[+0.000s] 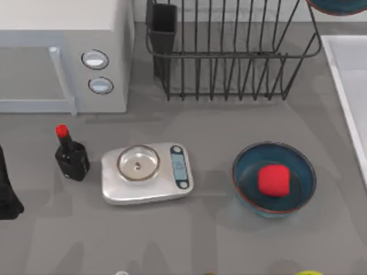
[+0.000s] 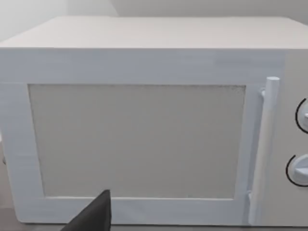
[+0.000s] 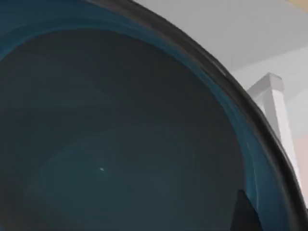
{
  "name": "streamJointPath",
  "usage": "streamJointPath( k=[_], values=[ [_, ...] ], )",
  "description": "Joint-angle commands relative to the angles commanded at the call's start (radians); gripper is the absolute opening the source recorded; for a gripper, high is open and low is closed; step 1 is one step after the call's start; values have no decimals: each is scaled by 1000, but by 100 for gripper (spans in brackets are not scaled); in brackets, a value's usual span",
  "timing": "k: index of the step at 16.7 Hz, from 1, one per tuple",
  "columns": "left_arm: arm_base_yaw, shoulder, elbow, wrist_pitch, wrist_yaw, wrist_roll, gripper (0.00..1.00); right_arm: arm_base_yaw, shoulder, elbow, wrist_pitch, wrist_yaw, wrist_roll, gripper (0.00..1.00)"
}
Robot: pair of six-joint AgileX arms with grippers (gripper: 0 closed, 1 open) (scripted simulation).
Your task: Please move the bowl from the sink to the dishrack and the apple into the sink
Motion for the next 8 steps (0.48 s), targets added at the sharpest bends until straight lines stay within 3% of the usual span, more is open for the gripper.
streamJointPath(
  k=[4,8],
  values=[
    [0,0,0,0,0,0,100,265,12,-16,337,170,133,0],
    [0,0,0,0,0,0,100,433,10,-42,576,290,216,0]
  ],
)
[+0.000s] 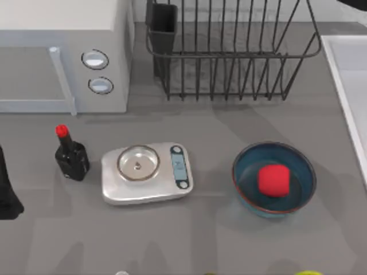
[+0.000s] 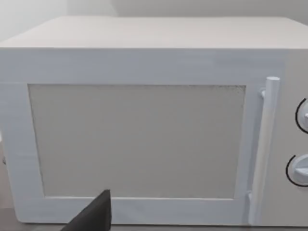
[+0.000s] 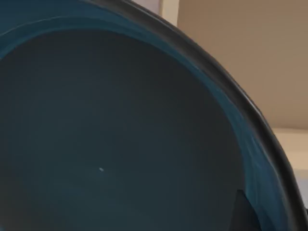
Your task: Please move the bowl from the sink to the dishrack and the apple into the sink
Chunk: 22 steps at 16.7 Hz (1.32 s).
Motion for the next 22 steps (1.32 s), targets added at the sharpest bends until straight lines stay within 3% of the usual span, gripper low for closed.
streamJointPath(
  k=[4,12,22],
  values=[
    [0,0,0,0,0,0,100,57,-4,-13,82,44,28,0],
    [0,0,0,0,0,0,100,38,43,-38,146,28,29,0],
    [0,0,0,0,0,0,100,-81,334,-285,707,-90,24,0]
  ],
)
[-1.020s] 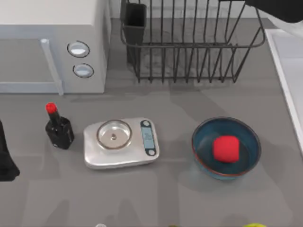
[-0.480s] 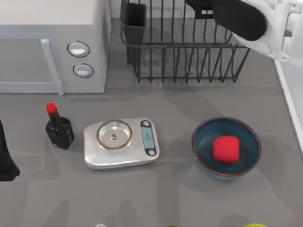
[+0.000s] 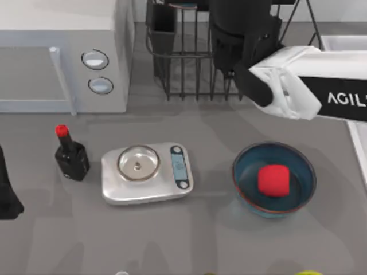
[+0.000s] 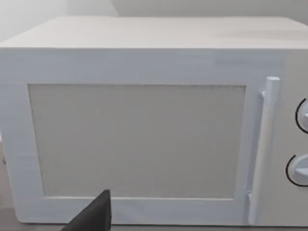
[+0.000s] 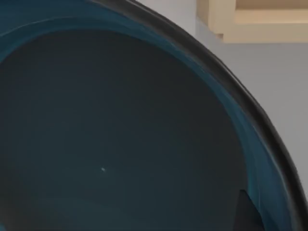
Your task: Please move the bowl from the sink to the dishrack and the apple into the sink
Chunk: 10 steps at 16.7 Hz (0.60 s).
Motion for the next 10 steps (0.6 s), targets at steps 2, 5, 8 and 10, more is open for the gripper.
streamJointPath(
  k=[2,5,8,10],
  values=[
    [0,0,0,0,0,0,100,-18,32,-36,61,-17,-1,0],
    [0,0,0,0,0,0,100,-25,41,-50,81,-23,-1,0],
    [0,0,0,0,0,0,100,-25,41,-50,81,-23,-1,8],
    [0,0,0,0,0,0,100,-25,41,-50,81,-23,-1,23]
  ],
)
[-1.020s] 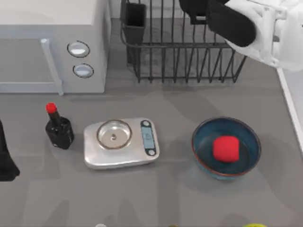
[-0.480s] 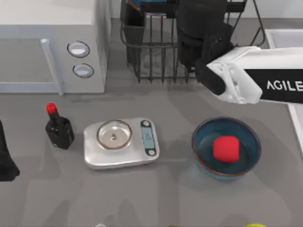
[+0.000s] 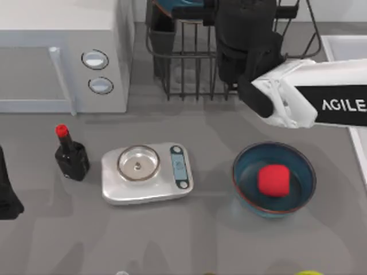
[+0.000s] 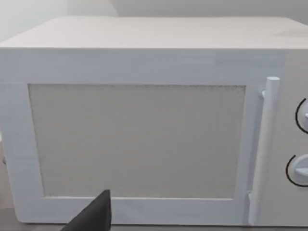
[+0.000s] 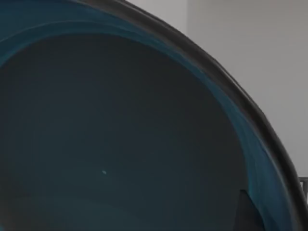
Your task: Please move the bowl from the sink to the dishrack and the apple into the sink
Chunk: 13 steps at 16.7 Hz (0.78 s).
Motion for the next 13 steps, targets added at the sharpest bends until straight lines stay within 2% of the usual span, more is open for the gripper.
streamJointPath(
  k=[10,13],
  values=[
    [0,0,0,0,0,0,100,0,0,0,0,0,0,98],
    [0,0,0,0,0,0,100,0,0,0,0,0,0,100]
  ],
)
